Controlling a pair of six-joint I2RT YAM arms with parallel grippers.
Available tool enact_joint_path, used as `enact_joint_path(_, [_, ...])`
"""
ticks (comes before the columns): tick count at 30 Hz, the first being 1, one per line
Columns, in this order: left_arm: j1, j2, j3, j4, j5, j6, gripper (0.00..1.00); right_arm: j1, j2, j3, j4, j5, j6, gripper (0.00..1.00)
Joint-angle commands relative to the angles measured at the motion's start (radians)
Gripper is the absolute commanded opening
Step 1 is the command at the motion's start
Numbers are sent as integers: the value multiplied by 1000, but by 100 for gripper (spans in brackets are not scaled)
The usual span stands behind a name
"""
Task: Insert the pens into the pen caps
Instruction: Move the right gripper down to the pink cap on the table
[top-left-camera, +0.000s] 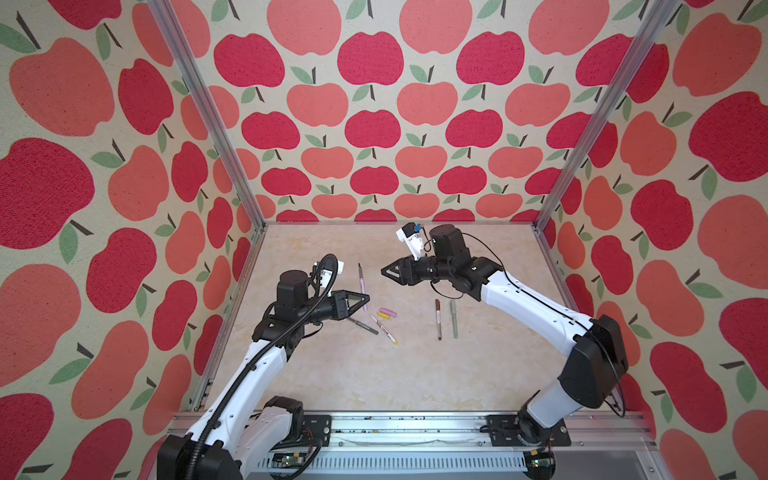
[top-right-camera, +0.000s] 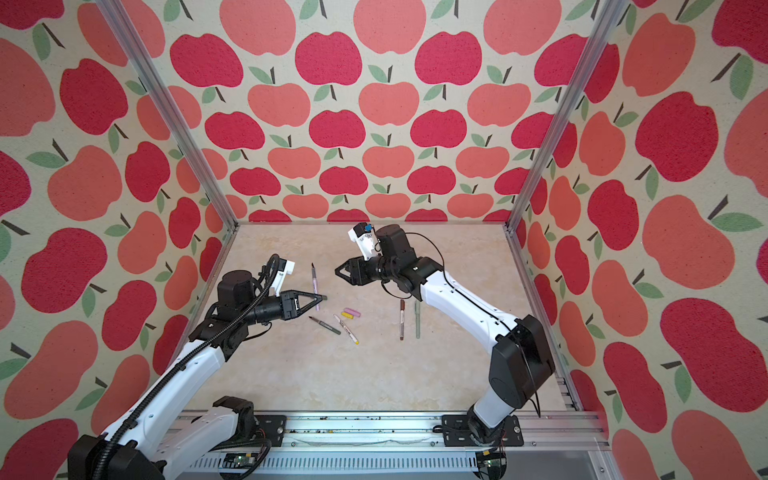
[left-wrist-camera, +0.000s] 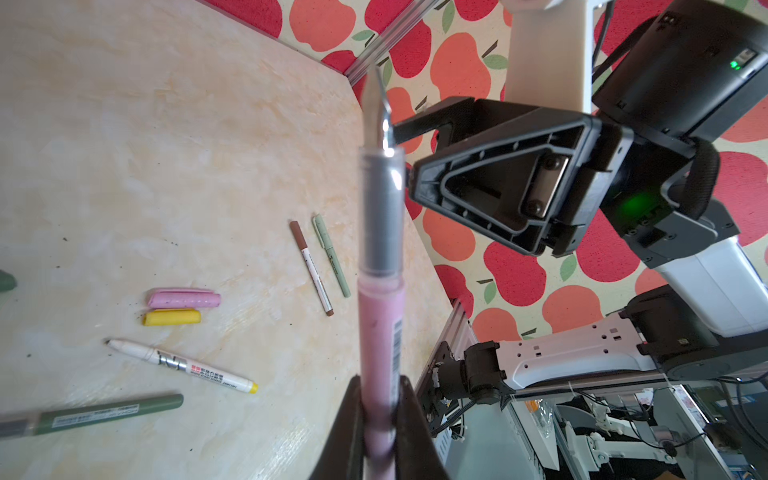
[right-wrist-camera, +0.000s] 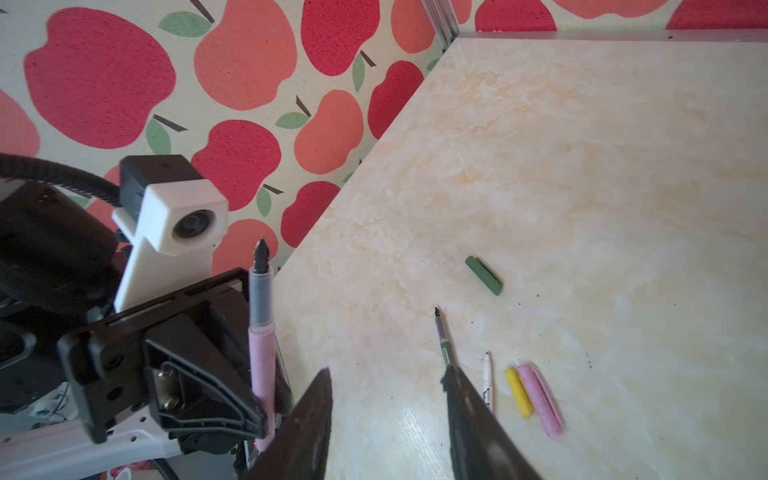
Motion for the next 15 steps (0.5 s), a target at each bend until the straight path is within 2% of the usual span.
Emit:
enact_joint_path(1, [6,-26,41,-207,-77,116,0,-1,75,67,-232,146,-101,46])
enact_joint_path(7, [7,-60,7,-234,-103,104,0,25,222,131,-366,224,-210,45])
enact_joint_path(11, [9,-69,-11,-209,-105,87,0,55,339,201,-433,315,-280,45])
enact_joint_path(15, [9,-65,-11,-195,-101,81,0,87,424,241,-451,387,-341,47])
